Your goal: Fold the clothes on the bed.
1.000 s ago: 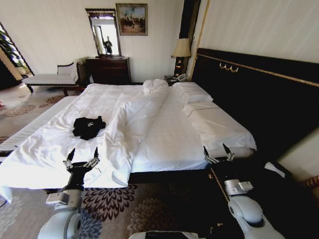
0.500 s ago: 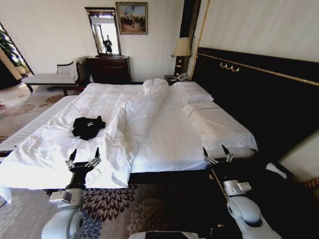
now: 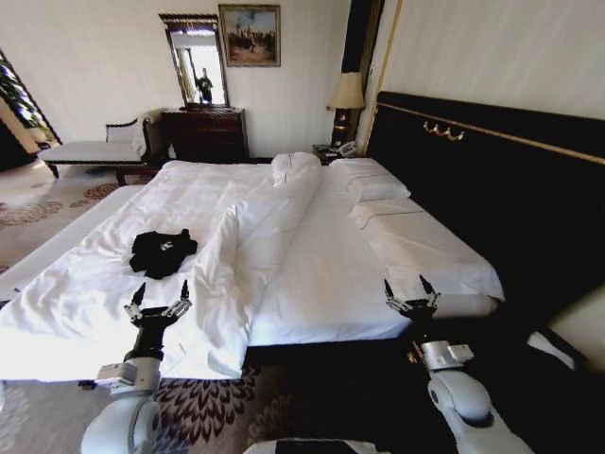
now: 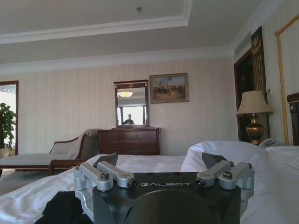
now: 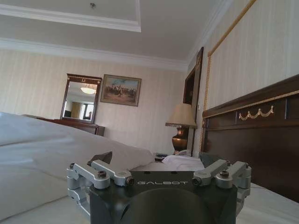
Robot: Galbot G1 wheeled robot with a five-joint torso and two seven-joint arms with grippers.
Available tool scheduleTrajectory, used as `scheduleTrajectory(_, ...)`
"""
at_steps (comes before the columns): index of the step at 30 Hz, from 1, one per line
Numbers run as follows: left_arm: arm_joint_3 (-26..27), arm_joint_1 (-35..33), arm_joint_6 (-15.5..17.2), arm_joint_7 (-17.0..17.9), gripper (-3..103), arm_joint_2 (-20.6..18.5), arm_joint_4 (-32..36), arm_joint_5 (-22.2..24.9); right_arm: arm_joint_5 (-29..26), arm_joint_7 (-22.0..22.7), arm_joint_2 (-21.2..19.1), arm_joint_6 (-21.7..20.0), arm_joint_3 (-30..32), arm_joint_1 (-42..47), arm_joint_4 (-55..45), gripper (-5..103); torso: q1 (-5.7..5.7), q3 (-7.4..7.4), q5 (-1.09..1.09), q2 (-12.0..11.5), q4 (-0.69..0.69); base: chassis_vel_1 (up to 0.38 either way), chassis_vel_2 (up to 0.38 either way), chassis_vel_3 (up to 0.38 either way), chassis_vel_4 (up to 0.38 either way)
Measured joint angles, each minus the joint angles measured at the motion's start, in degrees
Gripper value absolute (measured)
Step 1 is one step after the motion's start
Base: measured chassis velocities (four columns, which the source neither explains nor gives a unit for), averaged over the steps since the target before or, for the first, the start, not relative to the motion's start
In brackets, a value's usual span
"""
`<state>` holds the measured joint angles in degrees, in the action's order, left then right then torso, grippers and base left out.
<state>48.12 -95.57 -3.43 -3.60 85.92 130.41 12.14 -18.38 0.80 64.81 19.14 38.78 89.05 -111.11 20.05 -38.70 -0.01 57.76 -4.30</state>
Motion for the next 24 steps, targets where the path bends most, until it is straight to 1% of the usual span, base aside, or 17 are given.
scheduleTrajectory(5,0.00,-0.27,-0.08,0.00,100,0.23,0.46,-0.24,0.88,-0.21,0.12,0.40,0.27,-0.10,0.24,100,0.00,-0.01,0.00,-0.01,0.00,-0.055,0.058,0.045,-0.031)
scheduleTrajectory(8,0.03,-0.64,-0.11,0.01,100,0.36,0.70,-0.45,0.98,-0.23,0.62,0.63,0.20,-0.11,0.28,100,-0.15,0.05,0.01,0.03,-0.02,0.000,0.000,0.000,0.000)
scheduleTrajectory(16,0.09,-0.97,-0.26,0.01,100,0.52,0.81,-0.73,1.97,-0.38,1.67,1.05,-0.11,-0.12,0.67,100,-0.15,0.05,0.01,0.06,-0.02,0.082,0.014,-0.058,-0.010)
scheduleTrajectory(24,-0.04,-0.93,-0.52,0.02,100,0.56,0.41,-0.91,3.37,-0.38,3.34,1.86,-0.02,-0.04,1.15,100,-0.07,0.02,0.01,0.02,-0.01,0.137,0.159,-0.118,-0.181)
